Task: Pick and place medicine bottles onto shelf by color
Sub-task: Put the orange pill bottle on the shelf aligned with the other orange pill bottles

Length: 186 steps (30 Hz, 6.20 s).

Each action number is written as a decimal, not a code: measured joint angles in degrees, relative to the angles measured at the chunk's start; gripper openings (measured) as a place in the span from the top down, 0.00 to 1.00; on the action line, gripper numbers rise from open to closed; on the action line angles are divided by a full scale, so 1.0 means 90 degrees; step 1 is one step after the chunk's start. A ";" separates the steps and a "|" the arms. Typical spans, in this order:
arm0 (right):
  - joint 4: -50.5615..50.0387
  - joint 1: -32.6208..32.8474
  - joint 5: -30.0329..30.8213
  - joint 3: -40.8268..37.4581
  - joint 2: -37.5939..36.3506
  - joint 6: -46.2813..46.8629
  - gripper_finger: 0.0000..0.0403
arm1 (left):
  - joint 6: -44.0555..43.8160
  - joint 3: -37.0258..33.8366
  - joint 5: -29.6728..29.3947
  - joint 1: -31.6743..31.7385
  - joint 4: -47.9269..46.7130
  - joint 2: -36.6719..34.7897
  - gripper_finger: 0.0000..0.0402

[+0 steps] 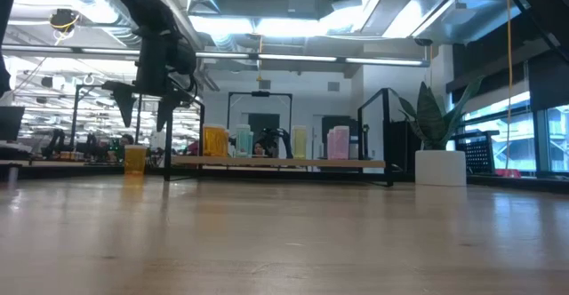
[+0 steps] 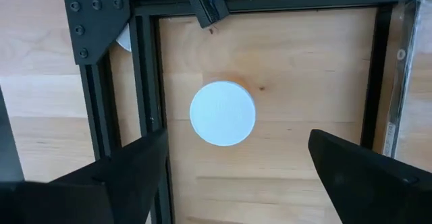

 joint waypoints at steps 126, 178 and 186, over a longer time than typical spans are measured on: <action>0.0199 -0.0221 0.0440 0.0000 0.0000 0.0097 0.49 | 0.3929 -0.0002 -0.0554 0.0125 0.0714 0.1297 0.12; 0.0122 -0.0316 0.0442 0.0000 0.0000 0.0218 0.49 | 0.3590 -0.0002 -0.0318 0.0126 0.0406 0.1294 0.42; 0.0126 -0.0316 0.0442 0.0000 0.0000 0.0218 0.49 | 0.3593 -0.0002 -0.0318 0.0126 0.0352 0.1292 0.49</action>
